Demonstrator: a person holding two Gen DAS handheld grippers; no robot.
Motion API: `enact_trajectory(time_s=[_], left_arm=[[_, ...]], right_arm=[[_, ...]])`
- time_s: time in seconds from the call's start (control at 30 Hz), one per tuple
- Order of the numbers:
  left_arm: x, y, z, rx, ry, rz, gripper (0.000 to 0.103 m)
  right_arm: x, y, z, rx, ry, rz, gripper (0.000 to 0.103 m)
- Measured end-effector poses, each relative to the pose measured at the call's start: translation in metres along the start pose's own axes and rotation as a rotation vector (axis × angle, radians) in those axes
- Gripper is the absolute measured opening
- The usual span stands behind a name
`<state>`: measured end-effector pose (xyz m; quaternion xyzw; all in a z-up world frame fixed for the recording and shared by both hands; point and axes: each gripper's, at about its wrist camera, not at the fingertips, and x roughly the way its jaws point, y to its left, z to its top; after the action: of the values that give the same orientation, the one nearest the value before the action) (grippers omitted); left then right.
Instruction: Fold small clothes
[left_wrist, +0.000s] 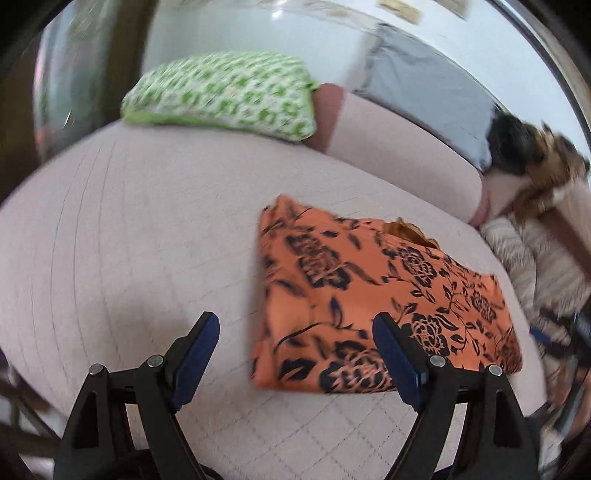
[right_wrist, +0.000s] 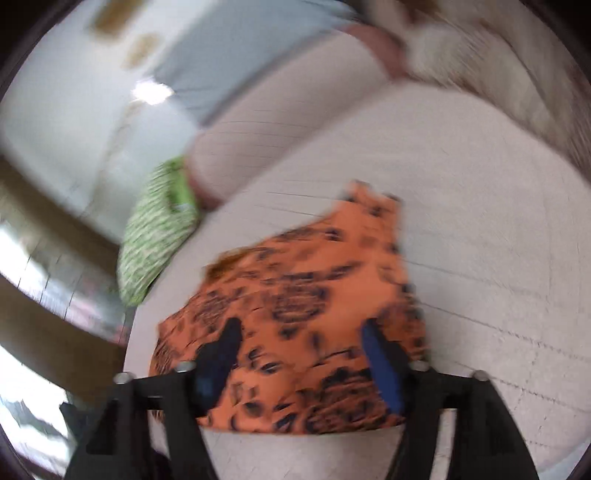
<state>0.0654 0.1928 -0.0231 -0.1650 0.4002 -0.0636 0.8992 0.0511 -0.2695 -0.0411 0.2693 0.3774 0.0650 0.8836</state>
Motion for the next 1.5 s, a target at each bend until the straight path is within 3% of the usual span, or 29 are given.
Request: enact_trajectory(time_s=[0.07, 0.1, 0.13, 0.2, 0.23, 0.3, 0.4, 0.5, 0.53, 0.6, 0.7, 0.8, 0.9, 1.03, 1.1, 1.2, 1.27, 1.3, 1.33, 1.4, 1.5], left_arm=[[0.009, 0.010, -0.003, -0.068, 0.039, -0.042, 0.085], [0.015, 0.014, -0.005, -0.096, 0.064, -0.060, 0.085], [0.023, 0.019, -0.008, -0.128, 0.099, -0.091, 0.083], [0.039, 0.027, -0.013, -0.171, 0.177, -0.105, 0.020], [0.048, 0.031, -0.016, -0.182, 0.226, -0.075, 0.008], [0.049, 0.037, -0.017, -0.220, 0.225, -0.104, 0.008], [0.046, 0.023, -0.017, -0.128, 0.224, -0.043, 0.009], [0.046, 0.019, -0.013, -0.125, 0.255, 0.001, 0.019], [0.042, 0.013, -0.008, -0.114, 0.246, 0.045, 0.033], [0.020, -0.002, 0.003, -0.027, 0.141, 0.108, 0.036], [-0.003, -0.041, 0.018, 0.144, -0.014, 0.134, 0.054], [0.006, -0.076, 0.027, 0.264, -0.074, 0.114, 0.068], [0.045, -0.098, 0.022, 0.329, -0.019, 0.113, 0.070], [0.114, -0.101, 0.001, 0.351, 0.188, 0.171, 0.070], [0.110, -0.102, -0.004, 0.363, 0.136, 0.177, 0.072], [0.110, -0.100, -0.004, 0.362, 0.151, 0.176, 0.073], [0.109, -0.097, -0.003, 0.360, 0.159, 0.173, 0.074], [0.107, -0.095, -0.004, 0.364, 0.158, 0.171, 0.074], [0.109, -0.097, -0.004, 0.373, 0.157, 0.172, 0.074], [0.109, -0.097, -0.005, 0.384, 0.154, 0.167, 0.074], [0.112, -0.099, -0.004, 0.378, 0.145, 0.164, 0.076]], right_arm=[[0.026, -0.008, -0.013, -0.015, 0.101, -0.070, 0.085], [0.043, -0.029, -0.021, 0.053, 0.182, -0.118, 0.085], [0.043, -0.041, -0.027, 0.092, 0.156, -0.095, 0.084], [0.036, -0.037, -0.029, 0.077, 0.099, -0.074, 0.084], [0.035, -0.037, -0.030, 0.072, 0.101, -0.078, 0.084], [0.039, -0.036, -0.031, 0.049, 0.100, -0.078, 0.084], [0.037, -0.040, -0.034, 0.060, 0.082, -0.056, 0.084], [0.029, -0.047, -0.040, 0.069, 0.060, -0.036, 0.084], [0.026, -0.050, -0.039, 0.073, 0.051, -0.026, 0.084], [0.014, -0.059, -0.040, 0.089, 0.030, 0.005, 0.084], [0.009, -0.067, -0.038, 0.129, 0.018, 0.053, 0.084], [0.008, -0.073, -0.037, 0.165, 0.012, 0.092, 0.084], [0.004, -0.081, -0.037, 0.215, 0.009, 0.133, 0.084], [-0.005, -0.072, -0.027, 0.233, 0.055, 0.117, 0.082], [-0.012, -0.050, -0.012, 0.164, 0.040, 0.171, 0.082], [0.000, -0.030, 0.018, 0.104, 0.047, 0.239, 0.082], [0.028, -0.045, 0.027, 0.148, 0.099, 0.189, 0.083], [0.046, -0.063, 0.027, 0.203, 0.131, 0.087, 0.083], [0.058, -0.084, 0.025, 0.286, 0.147, 0.055, 0.073], [0.047, -0.088, 0.030, 0.361, 0.105, 0.103, 0.070], [0.033, -0.052, 0.048, 0.229, 0.055, 0.144, 0.073]])
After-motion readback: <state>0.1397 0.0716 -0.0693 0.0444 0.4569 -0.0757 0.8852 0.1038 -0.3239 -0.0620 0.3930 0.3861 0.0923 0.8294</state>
